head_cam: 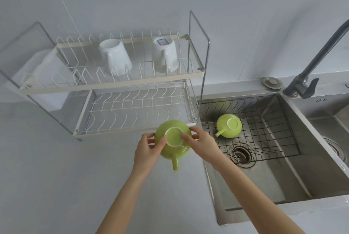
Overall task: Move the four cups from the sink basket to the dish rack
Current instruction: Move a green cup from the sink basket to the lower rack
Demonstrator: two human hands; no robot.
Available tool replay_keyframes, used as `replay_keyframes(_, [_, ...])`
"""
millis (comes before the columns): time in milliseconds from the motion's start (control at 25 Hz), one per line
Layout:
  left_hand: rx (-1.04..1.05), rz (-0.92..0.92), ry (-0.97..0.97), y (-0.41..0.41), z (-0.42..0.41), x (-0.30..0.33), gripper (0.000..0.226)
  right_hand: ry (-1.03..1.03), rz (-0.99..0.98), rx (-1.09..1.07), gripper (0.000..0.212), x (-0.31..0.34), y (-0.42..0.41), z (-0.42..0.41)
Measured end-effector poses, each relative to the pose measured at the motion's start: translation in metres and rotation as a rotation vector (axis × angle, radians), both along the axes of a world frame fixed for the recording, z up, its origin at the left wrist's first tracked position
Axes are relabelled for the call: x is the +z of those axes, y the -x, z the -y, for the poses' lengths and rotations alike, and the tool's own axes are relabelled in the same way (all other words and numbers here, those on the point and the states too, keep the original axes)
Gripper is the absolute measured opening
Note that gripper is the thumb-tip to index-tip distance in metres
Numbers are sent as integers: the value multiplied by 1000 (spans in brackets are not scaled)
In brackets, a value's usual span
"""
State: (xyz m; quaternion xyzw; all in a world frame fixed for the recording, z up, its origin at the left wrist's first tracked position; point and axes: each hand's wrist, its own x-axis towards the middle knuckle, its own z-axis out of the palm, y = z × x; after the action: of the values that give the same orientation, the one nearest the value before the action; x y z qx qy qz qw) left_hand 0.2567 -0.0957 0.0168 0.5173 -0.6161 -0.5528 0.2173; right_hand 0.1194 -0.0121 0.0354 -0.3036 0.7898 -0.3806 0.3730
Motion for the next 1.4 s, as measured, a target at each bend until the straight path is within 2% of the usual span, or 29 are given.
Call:
replay_keyframes(320, [40,77,136,15,65,11,47,-15,-124,50,40,15,3,70])
replay_keyframes(480, [6,139,134,29,87,7,48,-52,-156,54,41,13,18,94])
replay_keyframes(800, [-54,264,149,38,104,-4,49,-168,-215,107,50,4,29,118])
replay_keyframes(1080, [-136,296,223,28,108,-11,44,-215,-274,124,47,-5,22,122])
replay_keyframes(1280, [-215,257,208,22,108,-9,54,-202,-337,166,46,1,23,115])
replay_keyframes(1400, [-253,232,198,18,107,-8,66,-86,-318,206,53,1,21,106])
